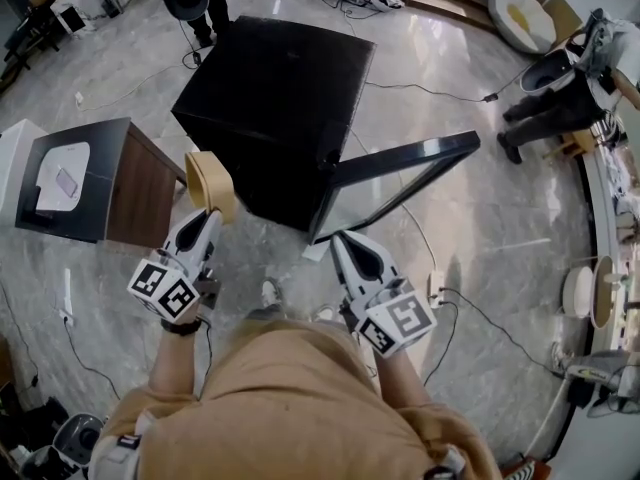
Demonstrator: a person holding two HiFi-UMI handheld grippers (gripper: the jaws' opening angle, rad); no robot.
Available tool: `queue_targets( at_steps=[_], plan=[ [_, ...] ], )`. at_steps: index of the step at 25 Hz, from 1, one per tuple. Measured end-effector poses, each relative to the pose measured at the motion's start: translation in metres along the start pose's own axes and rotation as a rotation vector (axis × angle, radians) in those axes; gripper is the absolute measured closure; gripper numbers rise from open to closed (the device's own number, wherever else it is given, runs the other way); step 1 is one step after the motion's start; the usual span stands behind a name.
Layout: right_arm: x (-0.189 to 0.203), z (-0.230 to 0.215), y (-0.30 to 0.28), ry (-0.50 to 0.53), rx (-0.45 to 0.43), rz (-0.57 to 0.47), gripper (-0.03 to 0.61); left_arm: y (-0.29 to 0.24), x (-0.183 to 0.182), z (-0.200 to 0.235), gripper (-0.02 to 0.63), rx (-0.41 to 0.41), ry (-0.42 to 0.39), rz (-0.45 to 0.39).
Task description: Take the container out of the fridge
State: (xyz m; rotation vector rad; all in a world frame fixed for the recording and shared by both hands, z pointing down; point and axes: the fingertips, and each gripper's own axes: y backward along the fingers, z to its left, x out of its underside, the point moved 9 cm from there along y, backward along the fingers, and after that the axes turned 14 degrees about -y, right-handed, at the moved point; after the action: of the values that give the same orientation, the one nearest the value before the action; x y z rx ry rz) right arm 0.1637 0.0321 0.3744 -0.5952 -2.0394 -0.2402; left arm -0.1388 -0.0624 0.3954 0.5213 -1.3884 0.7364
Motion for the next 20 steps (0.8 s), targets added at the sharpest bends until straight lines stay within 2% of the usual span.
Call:
queue_targets(
  at_steps=[8, 20],
  plan=[
    [-0.003, -0.003, -0.002, 0.008, 0.004, -0.003, 0.578, 0.012, 0.003, -0.001, 0.589, -0.025, -0.012, -0.044],
    [-0.001, -0.004, -0.006, 0.009, 0.004, -0.004, 0.578, 0.026, 0.005, -0.013, 0.589, -0.018, 0.001, -0.077]
  ],
)
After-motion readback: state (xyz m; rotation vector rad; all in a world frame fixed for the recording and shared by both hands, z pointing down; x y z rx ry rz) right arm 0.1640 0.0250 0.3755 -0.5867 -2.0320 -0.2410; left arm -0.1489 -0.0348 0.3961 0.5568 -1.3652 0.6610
